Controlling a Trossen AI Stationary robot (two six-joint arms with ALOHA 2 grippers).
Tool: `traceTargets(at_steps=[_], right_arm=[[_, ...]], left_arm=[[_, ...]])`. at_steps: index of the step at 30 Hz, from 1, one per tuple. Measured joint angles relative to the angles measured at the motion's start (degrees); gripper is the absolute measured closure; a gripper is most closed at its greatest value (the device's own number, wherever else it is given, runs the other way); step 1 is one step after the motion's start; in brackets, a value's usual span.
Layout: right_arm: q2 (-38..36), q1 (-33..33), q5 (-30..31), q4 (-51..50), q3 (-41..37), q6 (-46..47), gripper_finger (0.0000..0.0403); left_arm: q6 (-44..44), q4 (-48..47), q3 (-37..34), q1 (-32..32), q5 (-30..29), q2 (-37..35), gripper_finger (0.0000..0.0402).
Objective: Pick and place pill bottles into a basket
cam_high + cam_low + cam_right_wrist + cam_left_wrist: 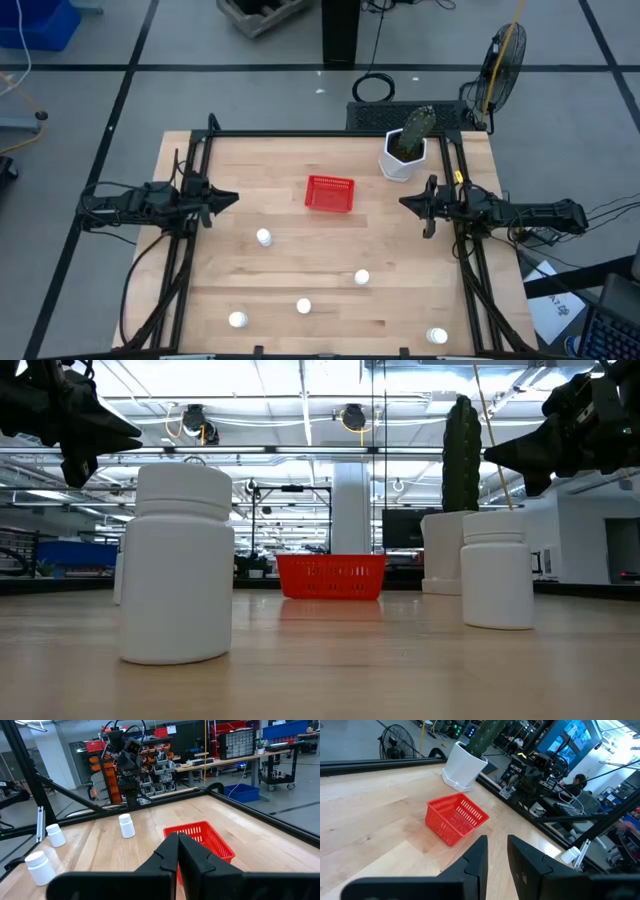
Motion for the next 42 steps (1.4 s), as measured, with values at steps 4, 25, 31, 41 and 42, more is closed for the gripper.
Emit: traceTargets(at_steps=[4,25,31,41,42], right_arm=[[0.02,-0.01,0.00,0.00,0.00,0.01,0.0399],[0.00,0.01,0.00,0.39,-0.01,0.01,0.0399],[-0.02,0.08,-1.49,11.75,-0.05,14.94,0.0400],[0.28,0.03,10.51,25.54,-0.01,31.90,0.0402],[0.26,0.03,12.91,27.14,-0.01,34.86,0.0402]], left_arm=[[-0.01,-0.01,0.02,-0.01,0.01,-0.01,0.0325],[-0.01,-0.01,0.02,0.00,0.00,0.00,0.0325],[-0.02,-0.02,0.00,0.00,0.00,0.00,0.0325],[0.00,-0.02,0.00,-0.01,0.02,-0.01,0.0325],[0.00,-0.02,0.02,-0.01,0.02,-0.02,0.0325]])
